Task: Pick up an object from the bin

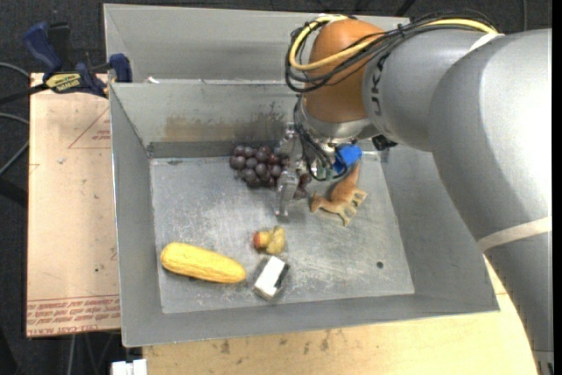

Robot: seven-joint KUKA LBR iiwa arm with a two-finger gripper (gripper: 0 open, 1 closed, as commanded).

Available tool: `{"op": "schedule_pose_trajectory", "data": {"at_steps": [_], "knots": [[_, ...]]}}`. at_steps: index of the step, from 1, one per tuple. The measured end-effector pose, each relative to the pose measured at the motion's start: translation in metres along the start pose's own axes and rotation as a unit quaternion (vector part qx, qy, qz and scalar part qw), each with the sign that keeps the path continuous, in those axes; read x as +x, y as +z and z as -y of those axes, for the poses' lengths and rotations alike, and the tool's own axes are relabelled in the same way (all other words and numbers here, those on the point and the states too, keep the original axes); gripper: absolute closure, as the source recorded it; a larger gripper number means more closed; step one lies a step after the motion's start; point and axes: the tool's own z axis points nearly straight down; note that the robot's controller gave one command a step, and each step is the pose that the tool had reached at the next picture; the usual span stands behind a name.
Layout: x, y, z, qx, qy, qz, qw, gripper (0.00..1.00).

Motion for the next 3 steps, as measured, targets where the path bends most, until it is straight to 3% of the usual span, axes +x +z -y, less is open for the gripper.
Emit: {"op": "schedule_pose_trajectory", "data": {"at_steps": [1, 3], "knots": [[0.0071, -0.0045, -0.0196, 0.0, 0.059, 0.0032, 0.9983, 1.0], [0.0083, -0.0083, -0.0194, 0.0, 0.059, 0.0012, 0.9983, 1.0]]}}
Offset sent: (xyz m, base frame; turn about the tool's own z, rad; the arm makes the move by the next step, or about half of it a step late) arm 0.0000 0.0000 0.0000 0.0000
